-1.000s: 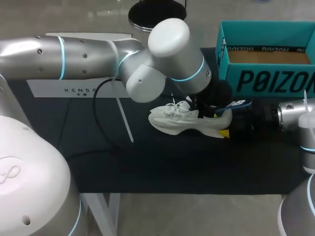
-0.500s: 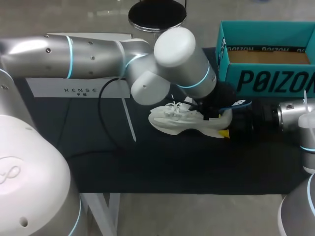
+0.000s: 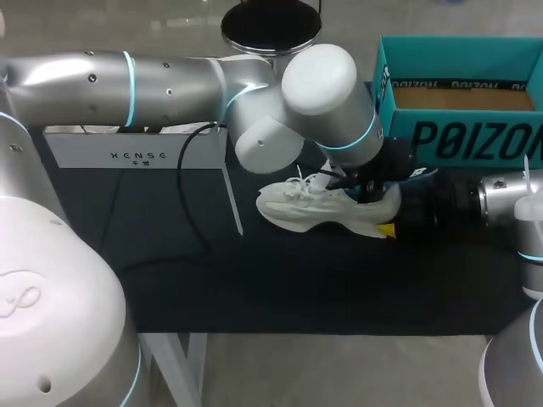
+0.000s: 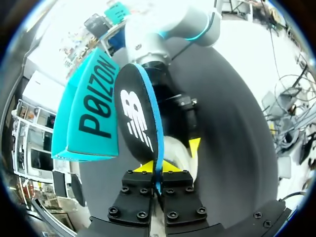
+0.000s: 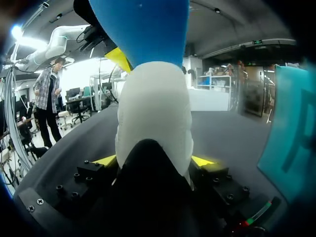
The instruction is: Take the shoe out of the shoebox, open the shoe tongue, remove and reinsert the insole, then place the shoe into the shoebox
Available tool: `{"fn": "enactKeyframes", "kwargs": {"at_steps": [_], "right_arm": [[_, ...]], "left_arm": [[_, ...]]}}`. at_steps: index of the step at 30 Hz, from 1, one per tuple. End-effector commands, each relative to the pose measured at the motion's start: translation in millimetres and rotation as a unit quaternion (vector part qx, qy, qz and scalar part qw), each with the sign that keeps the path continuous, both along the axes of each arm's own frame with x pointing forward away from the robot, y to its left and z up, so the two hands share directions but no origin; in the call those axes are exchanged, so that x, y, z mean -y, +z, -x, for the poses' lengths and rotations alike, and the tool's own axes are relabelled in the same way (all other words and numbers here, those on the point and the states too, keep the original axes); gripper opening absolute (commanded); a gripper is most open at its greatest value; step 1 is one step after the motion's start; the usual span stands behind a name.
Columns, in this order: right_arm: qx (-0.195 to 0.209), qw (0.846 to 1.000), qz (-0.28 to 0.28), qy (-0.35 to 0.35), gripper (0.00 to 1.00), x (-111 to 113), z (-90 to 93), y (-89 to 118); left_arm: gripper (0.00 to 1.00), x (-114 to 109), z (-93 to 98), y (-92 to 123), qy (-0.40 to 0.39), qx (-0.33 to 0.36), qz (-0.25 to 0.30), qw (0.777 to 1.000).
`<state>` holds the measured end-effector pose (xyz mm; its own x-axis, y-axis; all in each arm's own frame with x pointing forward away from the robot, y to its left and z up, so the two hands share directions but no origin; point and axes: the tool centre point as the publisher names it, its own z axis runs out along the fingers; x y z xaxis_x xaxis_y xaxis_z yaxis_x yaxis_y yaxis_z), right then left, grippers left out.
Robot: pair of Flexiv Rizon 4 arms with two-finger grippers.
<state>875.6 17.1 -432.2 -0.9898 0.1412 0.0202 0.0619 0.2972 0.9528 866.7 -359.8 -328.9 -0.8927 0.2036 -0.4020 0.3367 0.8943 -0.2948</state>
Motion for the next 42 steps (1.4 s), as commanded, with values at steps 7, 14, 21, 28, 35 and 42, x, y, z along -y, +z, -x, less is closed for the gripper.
{"fn": "enactKeyframes", "kwargs": {"at_steps": [7, 14, 21, 28, 35, 42], "right_arm": [[0.000, 1.000, 0.001, 0.000, 0.00, -1.9, -1.2, -3.6], [0.000, 1.000, 0.001, 0.000, 0.00, -1.9, -1.2, -3.6], [0.000, 1.000, 0.001, 0.000, 0.00, -1.9, -1.2, -3.6], [0.000, 1.000, 0.001, 0.000, 0.00, -1.9, -1.2, -3.6], [0.000, 1.000, 0.001, 0.000, 0.00, -1.9, -1.2, -3.6], [0.000, 1.000, 0.001, 0.000, 0.00, -1.9, -1.2, -3.6]], "left_arm": [[0.00, 22.5, 15.1, 36.5, -0.066, 0.006, 0.043, 0.997], [0.00, 70.9, 39.2, 87.4, -0.166, -0.001, 0.099, 0.981], [0.00, 115.4, 78.6, 168.4, -0.323, -0.032, 0.167, 0.931], [0.00, 111.4, 89.1, 223.6, -0.364, -0.081, 0.240, 0.896], [0.00, 65.2, 86.7, 230.1, -0.329, -0.127, 0.267, 0.897], [0.00, -9.6, 84.8, 222.3, -0.256, -0.156, 0.296, 0.907]]}}
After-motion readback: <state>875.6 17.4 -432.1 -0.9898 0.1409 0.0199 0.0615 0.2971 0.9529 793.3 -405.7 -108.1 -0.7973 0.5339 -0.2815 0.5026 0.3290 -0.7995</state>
